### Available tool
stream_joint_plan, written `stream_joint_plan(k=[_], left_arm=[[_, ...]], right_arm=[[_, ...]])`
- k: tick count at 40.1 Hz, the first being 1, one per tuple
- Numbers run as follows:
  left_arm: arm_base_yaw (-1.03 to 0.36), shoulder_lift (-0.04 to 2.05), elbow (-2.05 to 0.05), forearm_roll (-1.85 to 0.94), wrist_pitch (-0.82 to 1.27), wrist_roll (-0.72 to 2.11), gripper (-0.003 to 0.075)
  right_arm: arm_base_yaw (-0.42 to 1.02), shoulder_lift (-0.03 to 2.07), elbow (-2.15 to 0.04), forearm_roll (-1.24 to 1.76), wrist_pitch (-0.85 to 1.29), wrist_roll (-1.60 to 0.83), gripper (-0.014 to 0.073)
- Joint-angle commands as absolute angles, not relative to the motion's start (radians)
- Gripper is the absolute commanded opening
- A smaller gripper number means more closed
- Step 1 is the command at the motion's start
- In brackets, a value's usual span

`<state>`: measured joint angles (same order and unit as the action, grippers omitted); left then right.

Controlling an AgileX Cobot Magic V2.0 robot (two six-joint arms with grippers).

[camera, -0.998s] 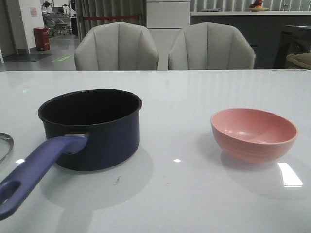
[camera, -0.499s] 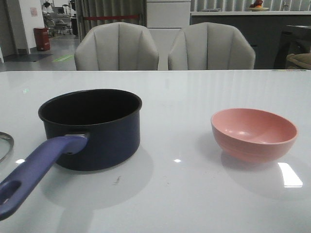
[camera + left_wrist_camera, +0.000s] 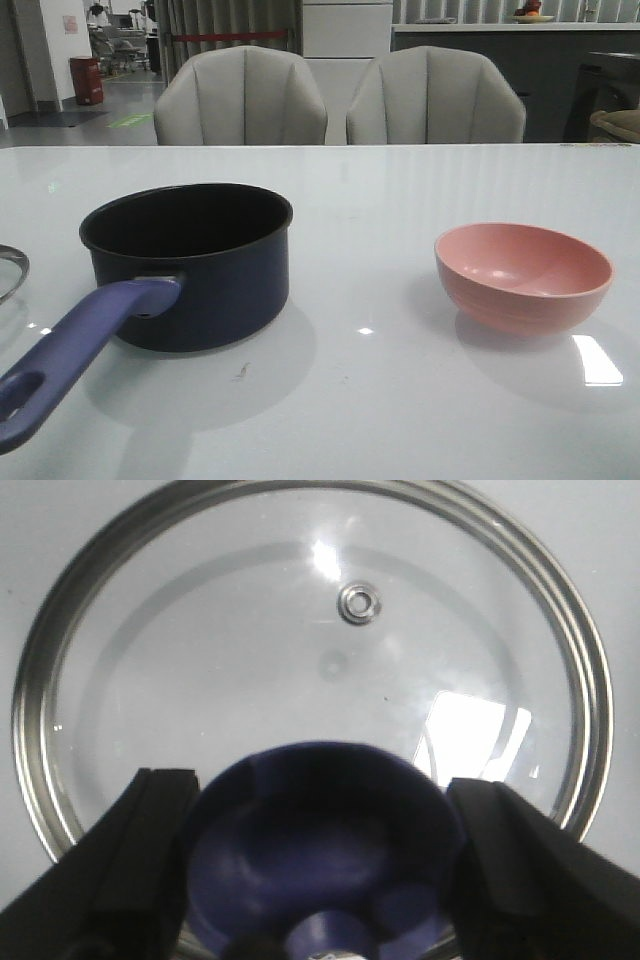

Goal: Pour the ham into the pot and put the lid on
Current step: 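Grasp the glass lid by its purple knob with the left gripper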

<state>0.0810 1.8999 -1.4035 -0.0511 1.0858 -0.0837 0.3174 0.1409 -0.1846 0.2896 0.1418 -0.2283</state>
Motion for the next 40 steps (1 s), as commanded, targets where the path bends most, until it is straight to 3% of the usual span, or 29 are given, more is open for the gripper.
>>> stream_joint_plan(k=[1, 19, 40], left_arm=[[0.074, 1.833, -1.462, -0.055, 1.110, -0.086, 0.0185], [-0.029, 1.740, -1.595, -0.143, 1.177, -0.027, 0.0185], [-0.344, 1.825, -1.756, -0.099, 1.207, -0.010, 0.0185]], right_arm=[[0.318, 0.150, -0.213, 0.291, 0.071, -0.234, 0.0143], [0.318, 0.150, -0.213, 0.291, 0.071, -0.234, 0.0143], [0.318, 0.150, -0.213, 0.291, 0.071, -0.234, 0.0143]])
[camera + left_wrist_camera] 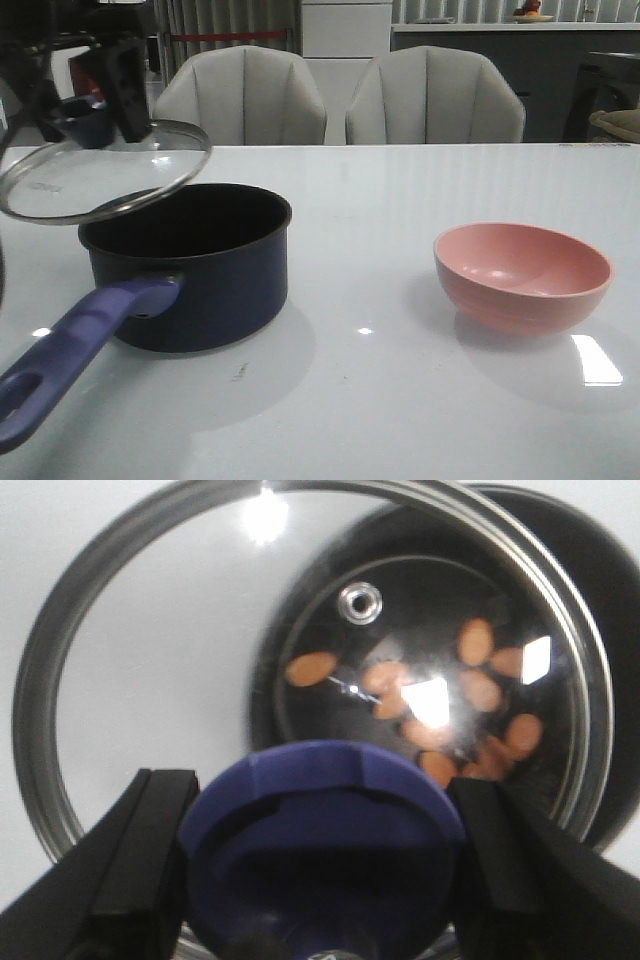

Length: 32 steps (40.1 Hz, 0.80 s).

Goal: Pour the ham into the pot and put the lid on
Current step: 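Grasp the glass lid by its purple knob with the left gripper, then carry the lid over the pot and lower it onto the rim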

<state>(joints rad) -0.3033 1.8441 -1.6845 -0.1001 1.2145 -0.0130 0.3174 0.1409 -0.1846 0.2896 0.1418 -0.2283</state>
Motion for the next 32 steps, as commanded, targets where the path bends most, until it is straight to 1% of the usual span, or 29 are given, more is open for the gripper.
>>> stream_joint_plan(k=[1, 10, 18, 32], left_arm=[[-0.353, 1.834, -1.769, -0.099, 1.211, -0.010, 0.0185], [-0.411, 1.925, -1.883, -0.078, 1.269, -0.010, 0.0185], [-0.438, 1.957, -1.885, -0.079, 1.269, -0.010, 0.0185], [-0.453, 1.944, -1.885, -0.073, 1.269, -0.010, 0.0185]], right_arm=[[0.318, 0.150, -0.213, 0.291, 0.071, -0.234, 0.0143], [0.318, 0.150, -0.213, 0.291, 0.071, -0.234, 0.0143], [0.318, 0.150, -0.213, 0.291, 0.071, -0.234, 0.0143], [0.318, 0.150, -0.213, 0.291, 0.071, -0.234, 0.0143]])
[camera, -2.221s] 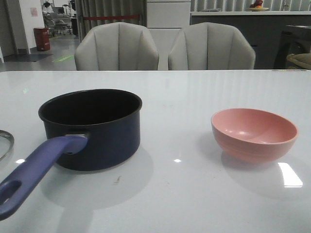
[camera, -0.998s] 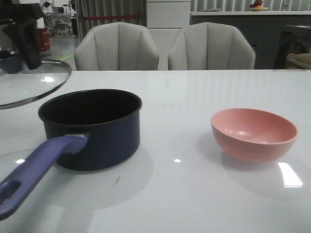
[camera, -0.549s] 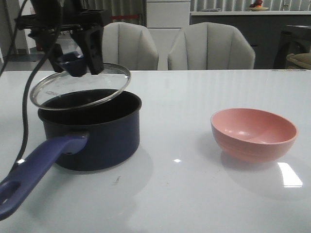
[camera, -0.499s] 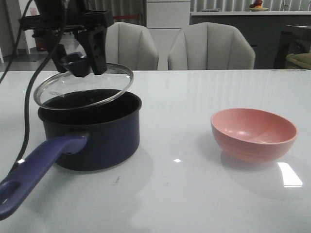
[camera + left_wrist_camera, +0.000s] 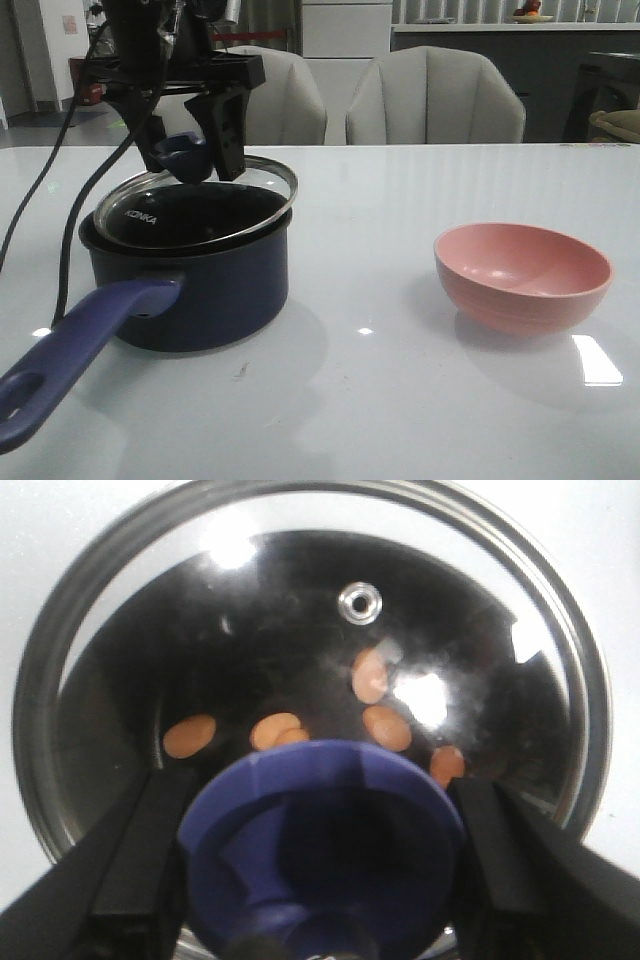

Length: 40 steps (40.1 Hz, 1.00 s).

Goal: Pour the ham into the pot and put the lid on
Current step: 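Carry the lid over the pot and lower it onto the rim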

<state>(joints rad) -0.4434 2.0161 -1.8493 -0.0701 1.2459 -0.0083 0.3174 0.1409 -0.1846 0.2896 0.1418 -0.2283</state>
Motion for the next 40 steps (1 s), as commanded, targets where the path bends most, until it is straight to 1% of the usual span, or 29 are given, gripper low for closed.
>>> stream_joint_plan(k=[1, 7, 17, 33, 37, 40], left_arm=[[-0.455, 1.942, -1.885, -0.070, 1.269, -0.010, 0.0185], [-0.455, 1.922, -1.883, -0.063, 1.269, -0.010, 0.0185], [-0.455, 1.898, -1.806, -0.061, 1.269, -0.010, 0.0185], [-0.455, 1.900, -1.806, -0.047, 1.269, -0.010, 0.0192], [-0.455, 1.911, -1.806, -0.049, 1.269, -0.010, 0.0235], [-0.455, 1.922, -1.806, -0.056, 1.269, -0.010, 0.0309]], right_arm=[[0.318, 0.150, -0.213, 0.291, 0.071, -0.234, 0.0143], [0.318, 0.150, -0.213, 0.291, 0.071, -0.234, 0.0143], [0.318, 0.150, -0.213, 0.291, 0.071, -0.234, 0.0143], [0.318, 0.150, -0.213, 0.291, 0.071, -0.234, 0.0143], [0.318, 0.150, -0.213, 0.291, 0.071, -0.234, 0.0143], [0.318, 0.150, -0.213, 0.291, 0.071, -0.234, 0.0143]])
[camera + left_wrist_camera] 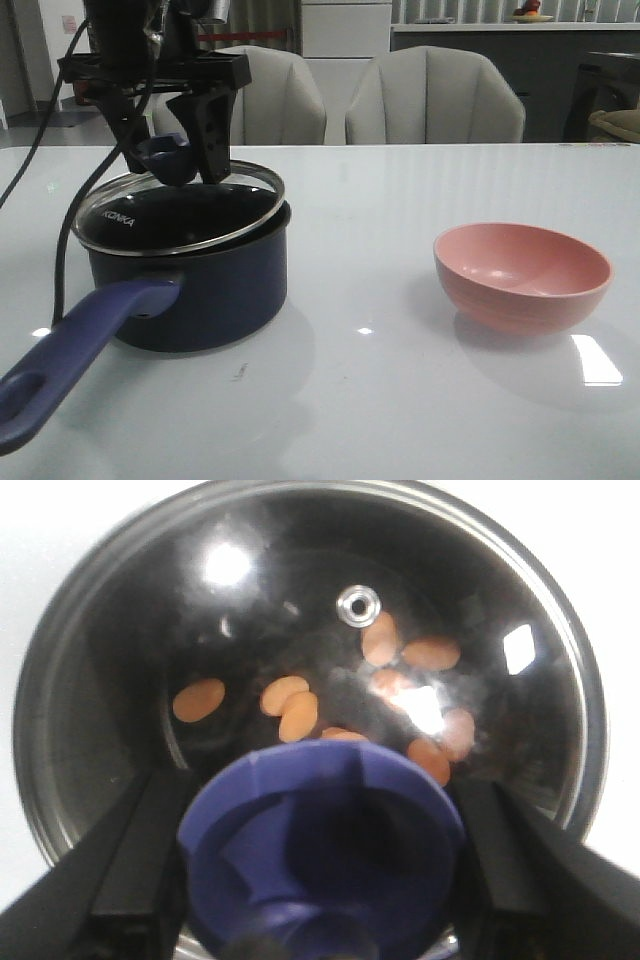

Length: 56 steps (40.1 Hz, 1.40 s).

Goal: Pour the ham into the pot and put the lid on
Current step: 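Carry the lid over the pot and lower it onto the rim, then open the left gripper and lift it away from the lid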

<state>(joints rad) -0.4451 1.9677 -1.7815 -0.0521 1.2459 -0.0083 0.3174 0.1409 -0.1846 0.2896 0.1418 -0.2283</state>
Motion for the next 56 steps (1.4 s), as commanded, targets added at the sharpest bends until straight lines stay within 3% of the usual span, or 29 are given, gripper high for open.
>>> stream_joint_plan(k=[1, 9, 12, 22, 32, 42, 56], left_arm=[[-0.455, 1.924, -1.806, -0.056, 1.269, -0.010, 0.0333], [-0.455, 1.945, -1.810, -0.057, 1.269, -0.012, 0.0592], [-0.455, 1.945, -1.810, -0.057, 1.269, -0.012, 0.0629], [-0.455, 1.919, -1.847, -0.056, 1.269, -0.012, 0.0627], [-0.455, 1.714, -1.777, -0.020, 1.224, -0.014, 0.0627], [-0.455, 1.397, -1.482, 0.000, 1.059, -0.014, 0.0627], [-0.455, 0.915, -0.914, 0.000, 0.678, -0.014, 0.0624]], right_arm=[[0.318, 0.150, -0.213, 0.291, 0.071, -0.234, 0.0143], [0.318, 0.150, -0.213, 0.291, 0.071, -0.234, 0.0143], [0.318, 0.150, -0.213, 0.291, 0.071, -0.234, 0.0143], [0.318, 0.150, -0.213, 0.291, 0.071, -0.234, 0.0143], [0.318, 0.150, -0.213, 0.291, 0.071, -0.234, 0.0143], [0.318, 0.150, -0.213, 0.291, 0.071, -0.234, 0.0143], [0.318, 0.150, -0.213, 0.291, 0.071, -0.234, 0.0143]])
